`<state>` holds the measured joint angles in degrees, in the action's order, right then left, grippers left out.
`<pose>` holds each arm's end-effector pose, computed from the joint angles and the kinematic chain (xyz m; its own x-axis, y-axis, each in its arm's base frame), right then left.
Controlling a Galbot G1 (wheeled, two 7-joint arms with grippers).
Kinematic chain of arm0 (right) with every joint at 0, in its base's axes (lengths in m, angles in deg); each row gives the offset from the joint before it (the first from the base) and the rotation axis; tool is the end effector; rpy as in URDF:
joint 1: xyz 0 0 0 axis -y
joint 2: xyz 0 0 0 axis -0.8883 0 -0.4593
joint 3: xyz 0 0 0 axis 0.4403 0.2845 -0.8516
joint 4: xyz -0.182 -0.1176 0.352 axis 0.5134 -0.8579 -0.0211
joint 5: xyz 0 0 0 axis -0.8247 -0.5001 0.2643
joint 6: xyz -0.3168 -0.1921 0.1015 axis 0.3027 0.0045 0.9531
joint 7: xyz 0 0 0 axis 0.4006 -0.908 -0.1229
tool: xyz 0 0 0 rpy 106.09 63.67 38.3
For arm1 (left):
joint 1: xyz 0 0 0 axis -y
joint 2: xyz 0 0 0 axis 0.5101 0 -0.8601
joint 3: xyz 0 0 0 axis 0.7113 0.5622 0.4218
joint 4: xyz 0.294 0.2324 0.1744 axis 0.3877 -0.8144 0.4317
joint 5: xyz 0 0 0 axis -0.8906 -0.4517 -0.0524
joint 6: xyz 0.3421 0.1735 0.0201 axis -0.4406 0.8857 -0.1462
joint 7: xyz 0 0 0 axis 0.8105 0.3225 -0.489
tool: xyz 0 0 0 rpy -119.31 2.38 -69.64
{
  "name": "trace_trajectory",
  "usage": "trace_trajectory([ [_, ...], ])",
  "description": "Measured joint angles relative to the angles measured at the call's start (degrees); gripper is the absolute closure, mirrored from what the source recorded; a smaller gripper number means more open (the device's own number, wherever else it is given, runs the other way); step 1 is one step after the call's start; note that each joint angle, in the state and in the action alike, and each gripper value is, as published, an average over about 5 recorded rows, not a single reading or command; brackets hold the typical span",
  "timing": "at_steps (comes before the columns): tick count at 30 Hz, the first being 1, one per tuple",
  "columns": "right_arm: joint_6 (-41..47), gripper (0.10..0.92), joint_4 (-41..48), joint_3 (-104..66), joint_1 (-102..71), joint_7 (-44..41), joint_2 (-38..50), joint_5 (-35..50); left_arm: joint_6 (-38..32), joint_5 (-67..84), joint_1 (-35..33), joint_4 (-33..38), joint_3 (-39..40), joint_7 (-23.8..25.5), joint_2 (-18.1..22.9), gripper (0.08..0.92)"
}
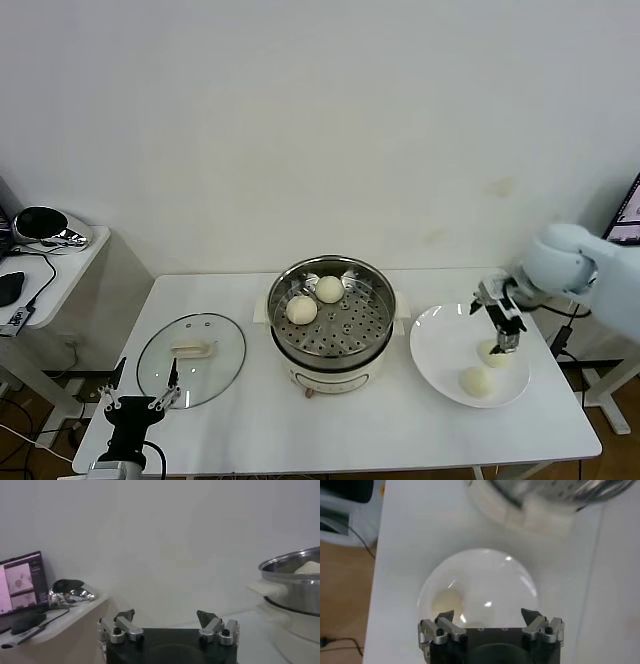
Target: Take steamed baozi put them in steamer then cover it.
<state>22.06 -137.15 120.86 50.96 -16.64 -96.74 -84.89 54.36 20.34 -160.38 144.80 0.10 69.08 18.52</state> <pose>0.4871 -0.2037 -0.1305 -0.1729 -0.0153 0.9848 -0.9658 -0.1937 -0.1726 0.1261 0.1143 -0.3599 -0.9894 -0.1362 0.0500 -0.1176 0.9547 0.2734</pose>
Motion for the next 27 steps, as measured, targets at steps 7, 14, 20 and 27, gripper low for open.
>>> trace_trajectory([
  [7,-1.98,0.203,2.0,-7.91,-11.34,0.63,0.62,-3.08,-0.04,-0.12,-0.6,0.35,-0.46,-0.02,0.19,0.177],
  [14,-2.86,0.203,5.37,-13.35,-18.59,1.38,-0.77,-4.81,-0.31,-0.13,-1.18,0.14,-0.98,-0.07,0.23,0.177],
  [20,-3.44,0.203,8.44,-16.27,-22.32,1.99,-2.47,-5.37,-0.35,-0.11,-1.14,0.01,-1.2,-0.09,0.23,0.177],
  [27,-3.7,0.208,11.31,-18.13,-25.01,2.52,-4.62,-5.53,-0.33,-0.13,-1.0,-0.33,-1.16,-0.04,0.22,0.177],
])
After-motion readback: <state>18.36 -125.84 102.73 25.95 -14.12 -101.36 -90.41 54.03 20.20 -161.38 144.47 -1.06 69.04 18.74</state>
